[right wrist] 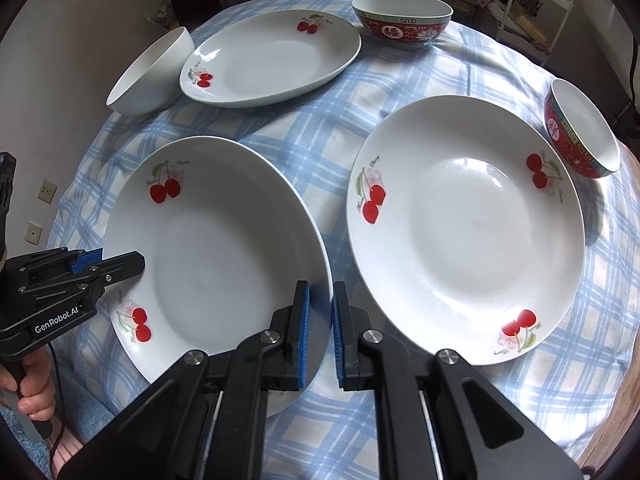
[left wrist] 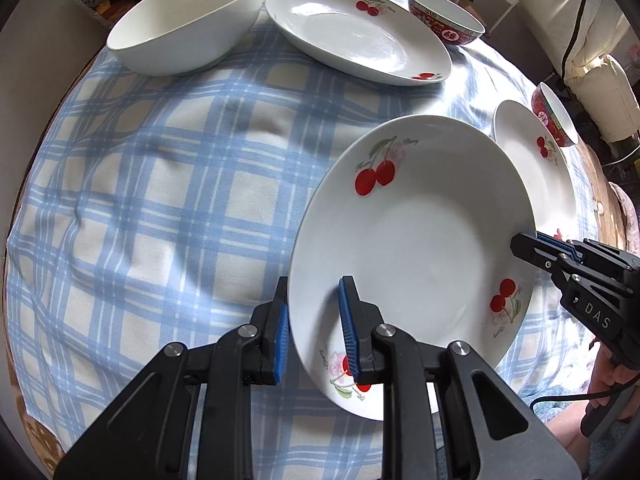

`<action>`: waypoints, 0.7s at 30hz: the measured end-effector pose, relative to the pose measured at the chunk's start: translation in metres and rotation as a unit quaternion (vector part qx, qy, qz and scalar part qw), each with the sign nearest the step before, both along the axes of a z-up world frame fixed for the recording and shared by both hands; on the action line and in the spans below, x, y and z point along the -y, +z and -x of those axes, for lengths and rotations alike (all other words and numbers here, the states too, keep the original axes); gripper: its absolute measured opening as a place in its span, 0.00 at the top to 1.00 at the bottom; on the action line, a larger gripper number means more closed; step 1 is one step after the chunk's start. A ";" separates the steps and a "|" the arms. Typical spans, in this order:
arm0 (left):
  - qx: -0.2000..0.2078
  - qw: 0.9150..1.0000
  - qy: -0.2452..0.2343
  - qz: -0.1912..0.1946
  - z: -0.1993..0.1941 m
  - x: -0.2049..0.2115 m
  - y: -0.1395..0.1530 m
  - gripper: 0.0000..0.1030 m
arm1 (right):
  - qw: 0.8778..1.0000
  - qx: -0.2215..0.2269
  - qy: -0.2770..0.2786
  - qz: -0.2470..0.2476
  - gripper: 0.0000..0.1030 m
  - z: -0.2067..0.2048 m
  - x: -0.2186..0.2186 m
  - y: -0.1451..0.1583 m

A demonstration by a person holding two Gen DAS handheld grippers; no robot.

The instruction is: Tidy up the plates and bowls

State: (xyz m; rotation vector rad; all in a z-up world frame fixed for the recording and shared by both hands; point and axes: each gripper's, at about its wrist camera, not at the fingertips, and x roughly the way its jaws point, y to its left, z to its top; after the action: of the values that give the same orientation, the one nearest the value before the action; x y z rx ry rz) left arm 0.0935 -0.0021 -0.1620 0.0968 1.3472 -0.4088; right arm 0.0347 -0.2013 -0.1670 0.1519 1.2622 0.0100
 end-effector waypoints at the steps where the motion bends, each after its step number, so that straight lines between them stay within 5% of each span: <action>1: -0.002 1.000 0.000 -0.001 0.000 0.001 -0.002 0.78 | 1.000 -0.003 -0.001 0.001 0.89 0.000 0.000 -0.001; 21: -0.029 0.999 0.020 -0.004 -0.012 0.009 -0.018 0.77 | 1.000 -0.025 -0.002 0.012 0.87 -0.007 -0.008 -0.014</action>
State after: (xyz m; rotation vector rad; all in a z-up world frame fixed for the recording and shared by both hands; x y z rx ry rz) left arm 0.1051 -0.0107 -0.1803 0.0642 1.4054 -0.3744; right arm 0.0419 -0.1937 -0.1814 0.1349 1.3122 -0.0130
